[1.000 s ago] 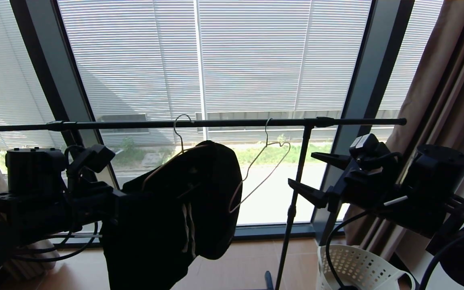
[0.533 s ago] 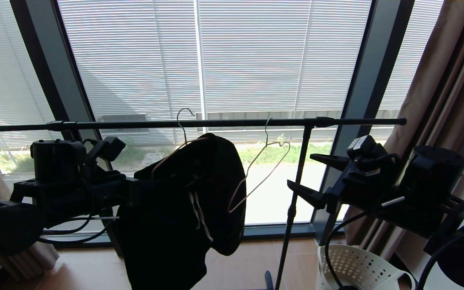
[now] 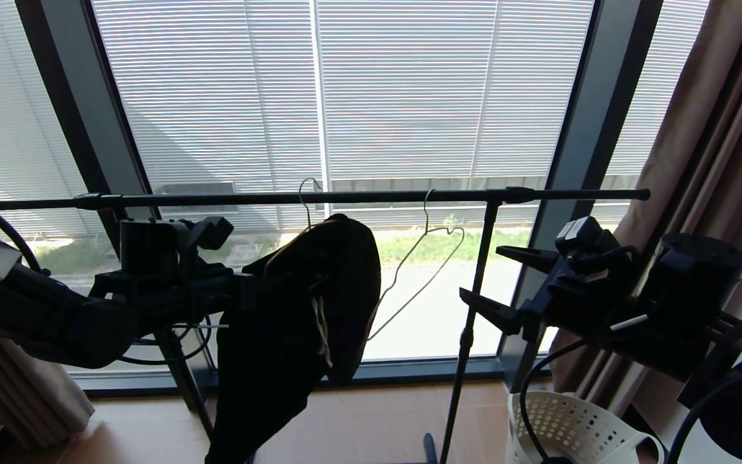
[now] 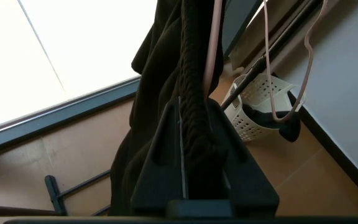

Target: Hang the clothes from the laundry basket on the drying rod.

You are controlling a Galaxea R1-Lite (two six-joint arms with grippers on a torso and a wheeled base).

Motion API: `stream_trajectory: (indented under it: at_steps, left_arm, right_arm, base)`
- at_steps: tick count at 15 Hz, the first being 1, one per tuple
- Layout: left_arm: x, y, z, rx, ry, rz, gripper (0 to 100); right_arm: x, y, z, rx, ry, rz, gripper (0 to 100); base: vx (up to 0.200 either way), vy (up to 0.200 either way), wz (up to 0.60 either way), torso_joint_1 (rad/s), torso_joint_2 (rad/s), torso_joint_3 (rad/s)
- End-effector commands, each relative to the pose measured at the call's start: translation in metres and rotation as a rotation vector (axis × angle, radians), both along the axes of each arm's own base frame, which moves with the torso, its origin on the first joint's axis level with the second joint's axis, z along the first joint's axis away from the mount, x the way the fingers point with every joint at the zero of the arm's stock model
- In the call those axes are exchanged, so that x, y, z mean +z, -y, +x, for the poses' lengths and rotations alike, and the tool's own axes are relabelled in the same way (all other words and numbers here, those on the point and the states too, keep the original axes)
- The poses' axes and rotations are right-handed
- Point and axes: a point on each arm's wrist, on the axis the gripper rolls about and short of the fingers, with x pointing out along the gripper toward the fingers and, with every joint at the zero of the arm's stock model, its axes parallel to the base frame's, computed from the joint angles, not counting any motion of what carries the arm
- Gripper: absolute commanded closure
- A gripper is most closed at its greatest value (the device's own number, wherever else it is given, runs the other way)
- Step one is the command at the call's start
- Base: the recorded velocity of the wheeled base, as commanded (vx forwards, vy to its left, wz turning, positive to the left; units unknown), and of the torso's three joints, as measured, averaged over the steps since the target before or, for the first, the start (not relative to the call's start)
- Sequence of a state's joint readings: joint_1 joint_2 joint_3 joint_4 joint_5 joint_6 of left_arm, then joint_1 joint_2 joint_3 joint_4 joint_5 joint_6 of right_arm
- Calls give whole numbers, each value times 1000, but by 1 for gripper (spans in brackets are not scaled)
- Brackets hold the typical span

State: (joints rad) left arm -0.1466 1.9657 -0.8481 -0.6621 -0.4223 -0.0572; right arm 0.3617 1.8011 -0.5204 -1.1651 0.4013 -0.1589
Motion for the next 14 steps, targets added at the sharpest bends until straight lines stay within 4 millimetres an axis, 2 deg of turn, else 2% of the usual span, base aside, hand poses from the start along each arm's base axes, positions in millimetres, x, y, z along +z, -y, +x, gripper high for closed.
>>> stream_trajectory:
  at_steps: [1, 4, 7, 8, 11, 12, 14]
  left_arm:
    - [-13, 4, 10, -3, -29, 1, 100]
    - [-17, 7, 16, -7, -30, 1, 100]
    - [-21, 7, 12, -12, -51, 5, 100]
    - [-21, 7, 12, -12, -51, 5, 0]
    - [-21, 6, 10, -10, -53, 6, 0]
    - [-23, 5, 4, -10, -66, 9, 0]
    - [3, 2, -25, -14, -23, 2, 0]
  right_arm:
    - [-1, 0, 0, 1, -2, -1, 0]
    - [-3, 0, -1, 3, -6, -9, 0]
    - [-9, -1, 1, 7, -20, -21, 0]
    - [-10, -1, 1, 7, -22, -23, 0]
    - [-11, -1, 2, 7, -29, -24, 0]
    - [-13, -1, 2, 8, -32, -27, 0]
    - [-9, 2, -7, 10, 3, -39, 0]
  base:
    - [0, 0, 0, 0, 0, 0]
    - [0, 0, 0, 0, 0, 0]
    - [0, 0, 0, 0, 0, 0]
    - [0, 0, 0, 0, 0, 0]
    - [0, 0, 0, 0, 0, 0]
    - [0, 0, 0, 0, 0, 0]
    - [0, 0, 0, 0, 0, 0]
